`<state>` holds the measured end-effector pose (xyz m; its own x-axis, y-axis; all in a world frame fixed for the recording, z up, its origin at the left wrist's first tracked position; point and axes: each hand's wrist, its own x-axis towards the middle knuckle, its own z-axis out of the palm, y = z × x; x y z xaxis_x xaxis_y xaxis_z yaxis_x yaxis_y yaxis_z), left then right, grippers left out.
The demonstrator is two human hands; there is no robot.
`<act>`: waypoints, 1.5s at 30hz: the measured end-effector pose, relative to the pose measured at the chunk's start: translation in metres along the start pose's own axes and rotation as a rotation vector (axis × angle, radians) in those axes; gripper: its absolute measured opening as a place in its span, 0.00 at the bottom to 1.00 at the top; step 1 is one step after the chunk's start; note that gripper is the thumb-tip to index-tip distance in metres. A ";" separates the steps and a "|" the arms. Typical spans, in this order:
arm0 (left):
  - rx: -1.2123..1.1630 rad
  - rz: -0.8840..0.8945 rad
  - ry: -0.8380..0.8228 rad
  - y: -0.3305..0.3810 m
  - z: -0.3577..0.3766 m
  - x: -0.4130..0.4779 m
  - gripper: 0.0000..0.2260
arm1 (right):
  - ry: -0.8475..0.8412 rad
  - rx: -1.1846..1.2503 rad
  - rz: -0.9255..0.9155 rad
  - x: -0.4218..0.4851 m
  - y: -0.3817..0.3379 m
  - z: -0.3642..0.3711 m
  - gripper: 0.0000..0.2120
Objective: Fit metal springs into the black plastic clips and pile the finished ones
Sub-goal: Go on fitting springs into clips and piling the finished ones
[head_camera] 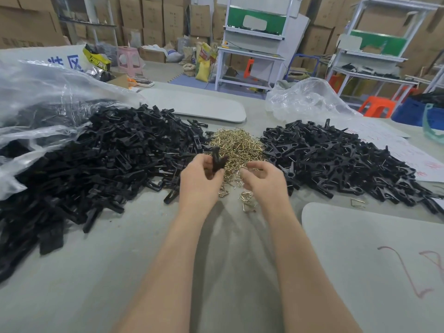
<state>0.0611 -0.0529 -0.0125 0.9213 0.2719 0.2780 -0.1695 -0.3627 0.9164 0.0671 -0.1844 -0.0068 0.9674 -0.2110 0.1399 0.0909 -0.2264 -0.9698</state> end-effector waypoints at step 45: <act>0.093 0.392 -0.365 0.013 -0.008 -0.010 0.10 | -0.776 0.464 0.510 -0.001 0.003 -0.029 0.26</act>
<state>0.0468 -0.0535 -0.0006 0.8595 -0.2209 0.4610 -0.5088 -0.4563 0.7300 0.0600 -0.2127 -0.0038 0.7880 0.5284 -0.3162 -0.4488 0.1413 -0.8824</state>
